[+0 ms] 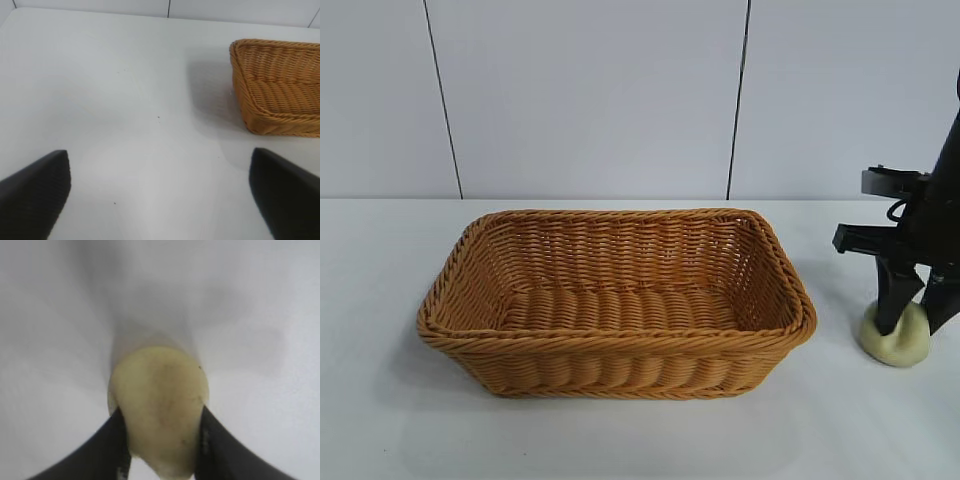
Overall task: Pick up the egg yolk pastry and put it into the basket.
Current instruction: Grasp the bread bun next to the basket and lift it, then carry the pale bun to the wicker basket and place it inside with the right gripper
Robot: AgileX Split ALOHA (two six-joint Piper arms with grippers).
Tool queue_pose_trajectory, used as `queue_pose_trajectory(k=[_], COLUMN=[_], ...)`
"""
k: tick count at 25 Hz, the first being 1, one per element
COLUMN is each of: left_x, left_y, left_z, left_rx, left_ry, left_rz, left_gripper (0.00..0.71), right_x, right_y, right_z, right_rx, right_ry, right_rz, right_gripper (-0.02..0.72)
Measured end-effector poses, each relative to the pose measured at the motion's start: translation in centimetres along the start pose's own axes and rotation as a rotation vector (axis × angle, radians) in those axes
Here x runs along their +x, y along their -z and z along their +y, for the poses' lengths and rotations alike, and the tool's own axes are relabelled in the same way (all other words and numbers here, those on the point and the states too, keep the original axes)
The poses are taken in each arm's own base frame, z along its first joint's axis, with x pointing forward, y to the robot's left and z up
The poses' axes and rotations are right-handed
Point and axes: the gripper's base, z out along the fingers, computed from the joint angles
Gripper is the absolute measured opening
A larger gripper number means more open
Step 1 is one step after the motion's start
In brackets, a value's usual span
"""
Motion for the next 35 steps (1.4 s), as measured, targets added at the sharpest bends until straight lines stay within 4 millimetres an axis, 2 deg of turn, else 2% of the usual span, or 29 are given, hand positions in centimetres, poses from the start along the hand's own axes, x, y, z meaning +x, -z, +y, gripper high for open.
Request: queue_pose_trajectory(k=[3, 6, 8, 15, 18, 21, 24, 29, 32, 35], left_x=[0.0, 0.0, 0.0, 0.0, 0.0, 0.0, 0.0, 0.0, 0.0, 0.0], left_y=[0.0, 0.0, 0.0, 0.0, 0.0, 0.0, 0.0, 0.0, 0.0, 0.0], left_z=[0.0, 0.0, 0.0, 0.0, 0.0, 0.0, 0.0, 0.0, 0.0, 0.0], left_rx=[0.000, 0.000, 0.000, 0.000, 0.000, 0.000, 0.000, 0.000, 0.000, 0.000], left_ry=[0.000, 0.000, 0.000, 0.000, 0.000, 0.000, 0.000, 0.000, 0.000, 0.000], left_rz=[0.000, 0.000, 0.000, 0.000, 0.000, 0.000, 0.000, 0.000, 0.000, 0.000], left_gripper=[0.695, 0.695, 0.695, 0.695, 0.695, 0.695, 0.695, 0.695, 0.695, 0.695], right_x=[-0.5, -0.3, 0.0, 2.8, 4.1, 4.6, 4.7, 3.9, 4.0, 4.1], right_y=[4.9, 7.9, 8.4, 7.7, 6.9, 4.7, 1.5, -3.4, -4.8, -4.7], right_z=[1.8, 4.6, 6.8, 15.7, 19.0, 21.2, 22.6, 22.9, 22.8, 22.8], right_rx=[-0.015, -0.037, -0.059, -0.139, -0.175, -0.184, -0.176, -0.150, -0.134, -0.126], right_ry=[0.050, 0.111, 0.149, 0.302, 0.351, 0.383, 0.402, 0.392, 0.391, 0.395], right_rz=[-0.108, -0.179, -0.194, -0.222, -0.239, -0.220, -0.191, -0.154, -0.122, -0.099], right_gripper=[0.130, 0.128, 0.128, 0.128, 0.128, 0.128, 0.130, 0.153, 0.241, 0.471])
